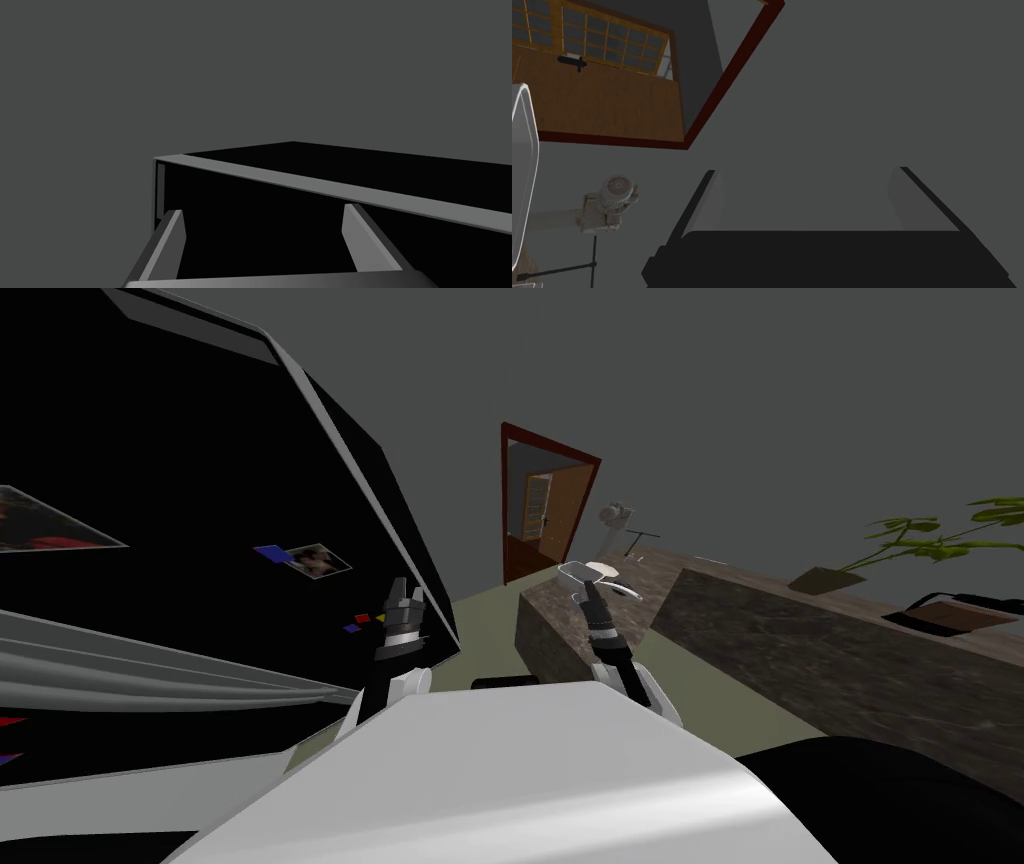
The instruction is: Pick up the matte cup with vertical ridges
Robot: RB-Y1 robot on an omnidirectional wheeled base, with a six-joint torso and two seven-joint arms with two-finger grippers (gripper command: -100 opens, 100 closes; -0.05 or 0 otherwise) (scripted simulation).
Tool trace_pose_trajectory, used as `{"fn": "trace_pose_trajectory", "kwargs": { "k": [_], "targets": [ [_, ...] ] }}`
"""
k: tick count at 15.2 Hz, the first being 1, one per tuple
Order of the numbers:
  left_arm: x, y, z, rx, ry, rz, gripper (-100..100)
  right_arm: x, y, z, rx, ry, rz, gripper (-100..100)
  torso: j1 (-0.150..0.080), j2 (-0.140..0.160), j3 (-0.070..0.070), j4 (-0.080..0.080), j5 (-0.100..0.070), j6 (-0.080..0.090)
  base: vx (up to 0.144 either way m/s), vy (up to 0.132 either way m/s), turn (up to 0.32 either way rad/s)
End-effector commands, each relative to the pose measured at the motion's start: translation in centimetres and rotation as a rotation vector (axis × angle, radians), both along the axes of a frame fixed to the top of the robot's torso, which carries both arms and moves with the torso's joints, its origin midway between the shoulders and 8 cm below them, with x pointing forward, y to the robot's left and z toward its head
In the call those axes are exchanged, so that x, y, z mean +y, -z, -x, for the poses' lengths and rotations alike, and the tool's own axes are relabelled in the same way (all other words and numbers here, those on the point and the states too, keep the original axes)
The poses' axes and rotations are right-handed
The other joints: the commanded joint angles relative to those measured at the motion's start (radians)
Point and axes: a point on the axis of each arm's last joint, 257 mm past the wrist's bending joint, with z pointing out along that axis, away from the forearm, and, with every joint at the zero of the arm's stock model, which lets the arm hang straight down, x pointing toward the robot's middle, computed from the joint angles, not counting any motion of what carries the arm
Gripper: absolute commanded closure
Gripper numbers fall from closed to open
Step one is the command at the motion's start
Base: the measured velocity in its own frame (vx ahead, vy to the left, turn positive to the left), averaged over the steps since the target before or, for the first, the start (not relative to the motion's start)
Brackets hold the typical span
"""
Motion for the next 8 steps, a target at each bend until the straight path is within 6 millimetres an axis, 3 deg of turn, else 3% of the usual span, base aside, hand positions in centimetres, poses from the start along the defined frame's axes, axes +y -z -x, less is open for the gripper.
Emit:
{"fn": "trace_pose_trajectory", "kwargs": {
  "k": [1,6,8],
  "targets": [
    [0.0,0.0,0.0,0.000,0.000,0.000,0,-0.1,0.7,-0.1,0.021,-0.005,0.053,-100,0.000,0.000,0.000,0.000,0.000,0.000,0.012,-0.007,0.049],
    [0.0,0.0,0.0,0.000,0.000,0.000,0,-1.1,4.3,-0.5,0.106,-0.008,0.233,-100,0.000,0.000,0.000,0.000,0.000,0.000,0.016,-0.007,0.065],
    [0.0,0.0,0.0,0.000,0.000,0.000,0,-1.1,4.3,-0.6,0.108,-0.018,0.253,-100,0.000,0.000,0.000,0.000,0.000,0.000,0.014,-0.005,0.039]
  ]
}}
